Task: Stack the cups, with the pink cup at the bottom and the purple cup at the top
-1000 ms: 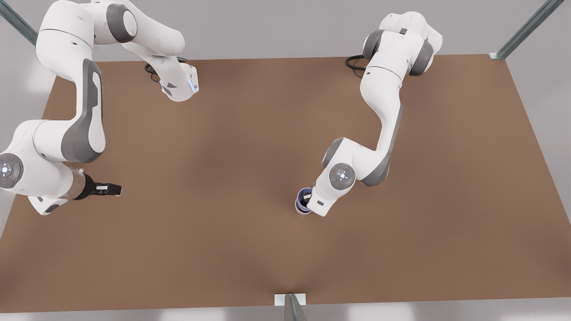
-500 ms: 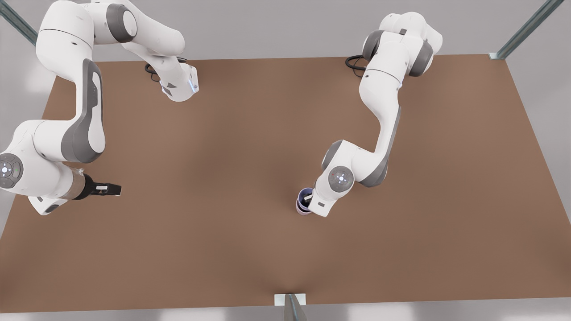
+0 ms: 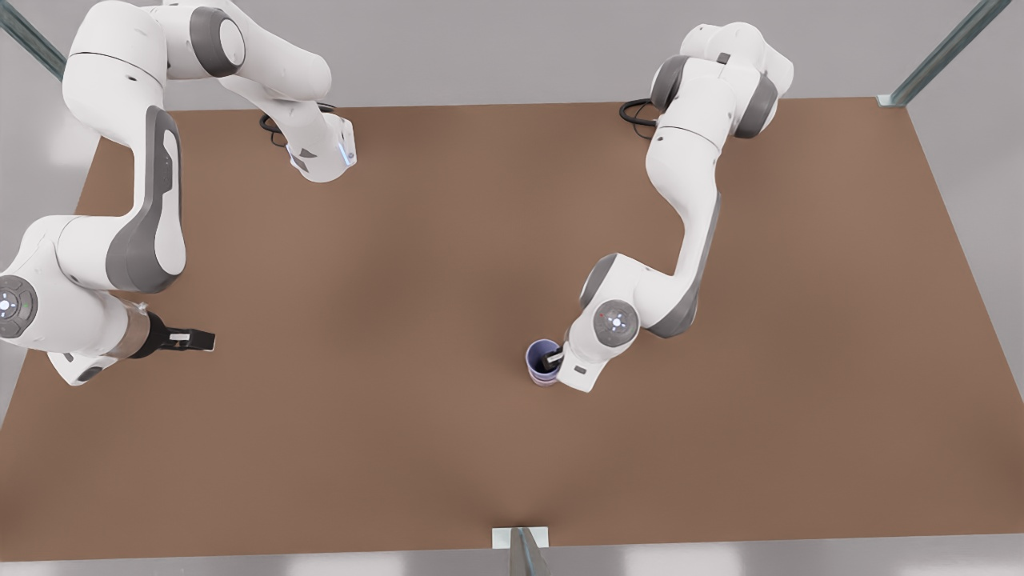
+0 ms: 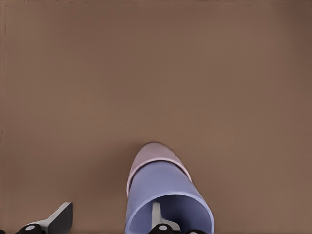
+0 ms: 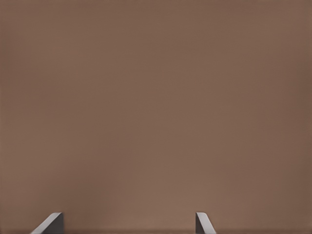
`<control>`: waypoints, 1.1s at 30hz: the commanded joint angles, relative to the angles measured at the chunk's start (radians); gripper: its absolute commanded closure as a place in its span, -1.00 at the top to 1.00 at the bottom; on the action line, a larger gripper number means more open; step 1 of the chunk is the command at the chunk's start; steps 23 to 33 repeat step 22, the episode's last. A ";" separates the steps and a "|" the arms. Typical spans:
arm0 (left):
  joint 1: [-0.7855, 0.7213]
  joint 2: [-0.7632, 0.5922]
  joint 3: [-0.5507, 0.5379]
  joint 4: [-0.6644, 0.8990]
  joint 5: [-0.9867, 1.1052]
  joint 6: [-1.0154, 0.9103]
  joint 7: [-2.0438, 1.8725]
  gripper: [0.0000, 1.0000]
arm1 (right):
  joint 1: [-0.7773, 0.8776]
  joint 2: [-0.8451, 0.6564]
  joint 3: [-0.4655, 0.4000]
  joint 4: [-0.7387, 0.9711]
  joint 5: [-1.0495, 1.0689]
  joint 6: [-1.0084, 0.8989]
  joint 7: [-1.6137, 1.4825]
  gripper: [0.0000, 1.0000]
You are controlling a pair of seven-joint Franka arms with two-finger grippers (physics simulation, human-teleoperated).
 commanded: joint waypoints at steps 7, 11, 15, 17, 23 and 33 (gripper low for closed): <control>0.003 -0.028 -0.002 0.001 -0.006 -0.023 -0.026 0.69 | -0.002 0.000 0.000 0.000 0.001 -0.004 0.001 1.00; 0.069 -0.177 0.023 0.011 -0.003 -0.204 -0.002 0.74 | -0.002 0.000 0.000 0.000 0.001 -0.004 0.001 1.00; 0.239 -0.347 0.158 0.011 0.036 -0.446 0.567 0.75 | -0.002 0.002 0.000 0.000 0.001 -0.002 0.000 1.00; 0.287 -0.447 0.175 -0.093 0.062 -0.440 0.770 1.00 | -0.002 0.000 0.000 0.000 0.001 -0.005 0.000 1.00; 0.311 -0.487 0.129 -0.177 0.114 -0.353 0.769 1.00 | -0.002 0.002 0.000 0.002 0.001 0.001 0.000 1.00; 0.311 -0.487 0.129 -0.177 0.114 -0.353 0.769 1.00 | -0.002 0.002 0.000 0.002 0.001 0.001 0.000 1.00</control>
